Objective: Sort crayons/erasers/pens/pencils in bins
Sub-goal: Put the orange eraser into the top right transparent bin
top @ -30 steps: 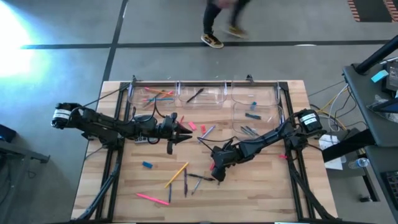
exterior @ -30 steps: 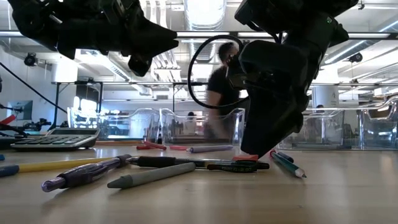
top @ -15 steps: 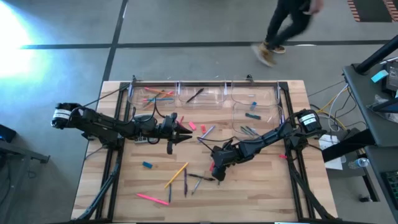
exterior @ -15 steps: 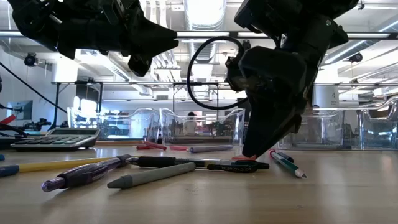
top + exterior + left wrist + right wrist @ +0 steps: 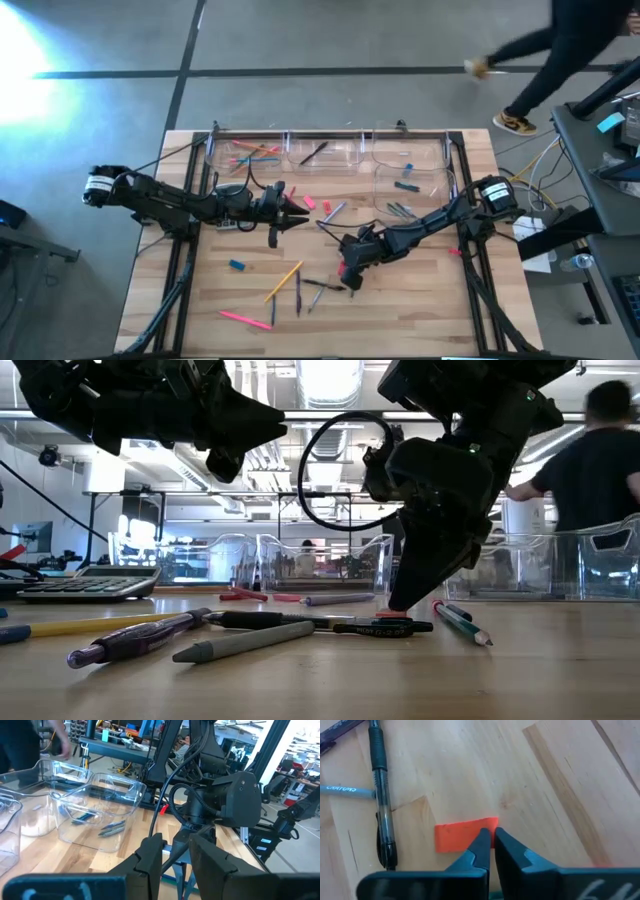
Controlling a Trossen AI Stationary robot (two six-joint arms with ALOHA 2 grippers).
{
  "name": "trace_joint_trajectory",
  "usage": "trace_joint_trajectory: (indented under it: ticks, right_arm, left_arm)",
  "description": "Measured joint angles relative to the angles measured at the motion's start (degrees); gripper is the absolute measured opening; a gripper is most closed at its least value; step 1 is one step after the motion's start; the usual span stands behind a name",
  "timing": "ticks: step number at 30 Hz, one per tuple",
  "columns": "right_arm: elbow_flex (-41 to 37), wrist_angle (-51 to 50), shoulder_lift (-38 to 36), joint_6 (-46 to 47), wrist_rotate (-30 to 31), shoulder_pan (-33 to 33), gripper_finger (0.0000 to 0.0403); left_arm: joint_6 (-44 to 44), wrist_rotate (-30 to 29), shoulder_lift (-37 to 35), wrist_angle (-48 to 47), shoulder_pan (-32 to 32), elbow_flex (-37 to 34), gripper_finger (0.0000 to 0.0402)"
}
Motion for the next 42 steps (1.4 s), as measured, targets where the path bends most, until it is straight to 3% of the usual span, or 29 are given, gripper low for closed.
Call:
trace_joint_trajectory:
  ticks: [42]
  right_arm:
    - [0.00, -5.93, -14.88, -4.44, 3.42, 0.00, 0.0008]
  left_arm:
    - [-0.28, 2.08, -2.42, -0.02, -2.15, -0.33, 0.0083]
